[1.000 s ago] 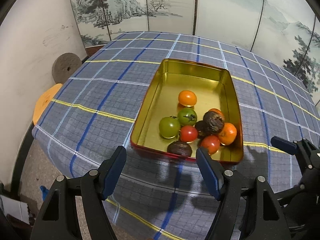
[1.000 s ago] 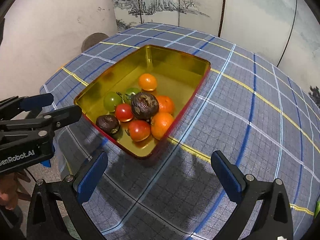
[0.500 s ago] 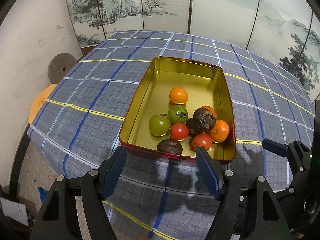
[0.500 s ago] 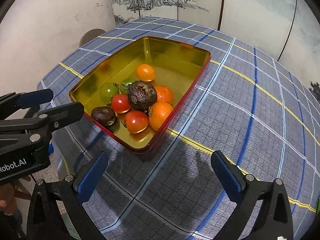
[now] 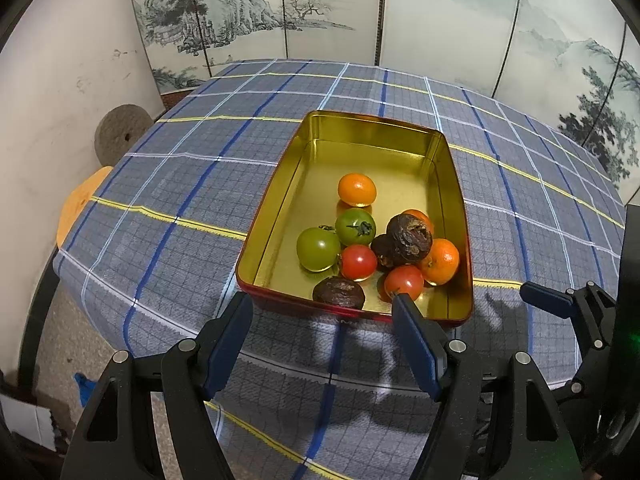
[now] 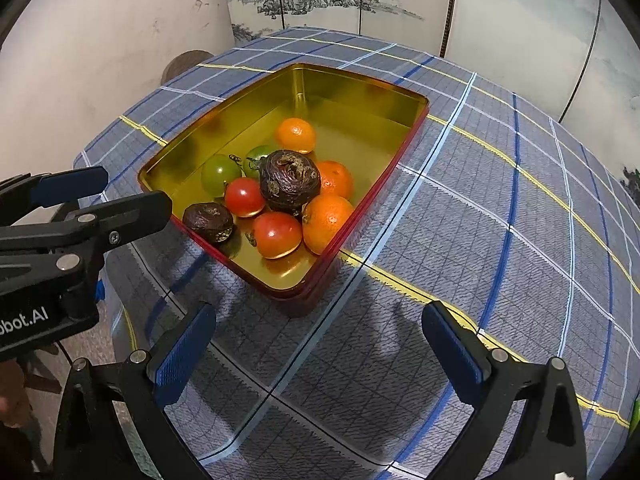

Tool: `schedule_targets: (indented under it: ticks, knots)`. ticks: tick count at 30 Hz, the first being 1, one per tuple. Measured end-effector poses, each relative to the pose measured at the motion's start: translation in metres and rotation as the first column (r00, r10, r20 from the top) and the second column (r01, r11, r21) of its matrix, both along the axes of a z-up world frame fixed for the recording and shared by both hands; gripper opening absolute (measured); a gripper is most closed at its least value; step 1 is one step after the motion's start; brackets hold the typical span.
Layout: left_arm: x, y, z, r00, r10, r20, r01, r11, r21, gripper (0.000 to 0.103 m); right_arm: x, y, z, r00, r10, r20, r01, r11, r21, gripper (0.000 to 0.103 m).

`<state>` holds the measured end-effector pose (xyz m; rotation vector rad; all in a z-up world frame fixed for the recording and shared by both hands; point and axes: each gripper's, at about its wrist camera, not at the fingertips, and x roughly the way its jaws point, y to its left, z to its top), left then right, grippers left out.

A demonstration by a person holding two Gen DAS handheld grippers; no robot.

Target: Organize fruits

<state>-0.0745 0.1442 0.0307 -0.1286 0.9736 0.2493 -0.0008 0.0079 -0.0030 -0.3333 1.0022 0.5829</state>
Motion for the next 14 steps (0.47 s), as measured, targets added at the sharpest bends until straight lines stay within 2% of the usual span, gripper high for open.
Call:
schedule_targets:
  ticks: [14]
  knots:
    - [0.0008,-0.0051,0.0023,1.0,-0.01,0.013,0.01,1.0,-0.006,0.073,-0.0007,0.0011,-0.0005,1.0,-0.002,0.001,0.002,1.0,0.0,0.102]
